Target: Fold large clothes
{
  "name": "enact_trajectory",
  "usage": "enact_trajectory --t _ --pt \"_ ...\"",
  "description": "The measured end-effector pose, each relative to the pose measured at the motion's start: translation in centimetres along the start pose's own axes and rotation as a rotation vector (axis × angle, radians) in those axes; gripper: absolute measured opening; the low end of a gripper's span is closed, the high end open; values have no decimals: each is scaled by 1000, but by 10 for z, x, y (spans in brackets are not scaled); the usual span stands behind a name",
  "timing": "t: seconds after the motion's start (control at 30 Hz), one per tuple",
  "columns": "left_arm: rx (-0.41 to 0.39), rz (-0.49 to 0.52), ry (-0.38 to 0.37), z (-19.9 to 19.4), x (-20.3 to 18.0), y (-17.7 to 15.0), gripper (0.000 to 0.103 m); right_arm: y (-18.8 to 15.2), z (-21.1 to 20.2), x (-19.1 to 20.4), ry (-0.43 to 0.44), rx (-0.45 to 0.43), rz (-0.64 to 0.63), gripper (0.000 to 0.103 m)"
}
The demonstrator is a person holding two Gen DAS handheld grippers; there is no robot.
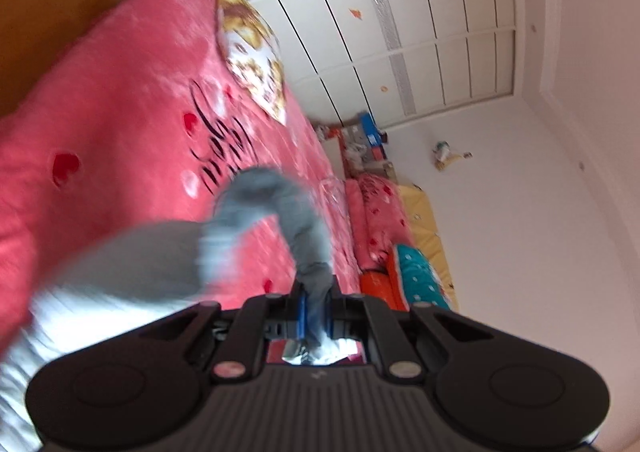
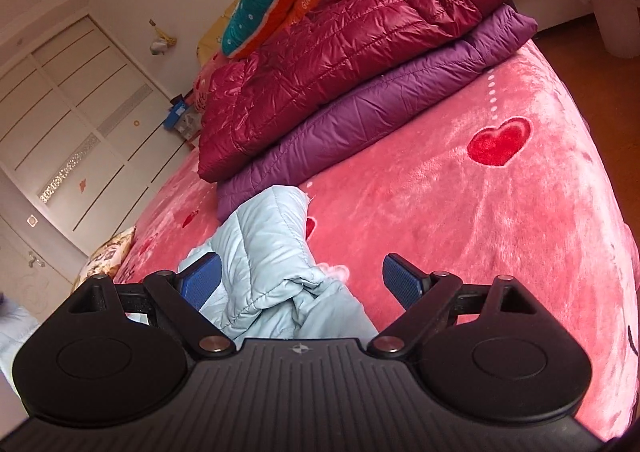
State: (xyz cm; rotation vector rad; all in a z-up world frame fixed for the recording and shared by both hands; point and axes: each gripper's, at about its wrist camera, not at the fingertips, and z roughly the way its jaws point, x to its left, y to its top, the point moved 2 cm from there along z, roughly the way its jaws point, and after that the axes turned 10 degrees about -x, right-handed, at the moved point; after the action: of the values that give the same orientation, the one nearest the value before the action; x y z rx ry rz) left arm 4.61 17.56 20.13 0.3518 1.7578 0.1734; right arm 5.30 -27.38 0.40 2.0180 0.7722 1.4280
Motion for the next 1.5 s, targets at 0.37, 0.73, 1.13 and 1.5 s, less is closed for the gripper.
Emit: enact_trajectory --t 0.37,0.73,1.13,1.5 --pt "145 42 -28 49 -32 -89 5 15 -9 -22 -4 4 64 103" --pt "349 90 -79 96 -39 -212 5 31 -11 -42 2 -21 172 103" --pt "518 224 75 130 47 -325 6 36 -14 -60 -33 -40 245 103" --pt "634 280 -44 102 47 -330 61 35 -10 -61 -37 -28 242 103"
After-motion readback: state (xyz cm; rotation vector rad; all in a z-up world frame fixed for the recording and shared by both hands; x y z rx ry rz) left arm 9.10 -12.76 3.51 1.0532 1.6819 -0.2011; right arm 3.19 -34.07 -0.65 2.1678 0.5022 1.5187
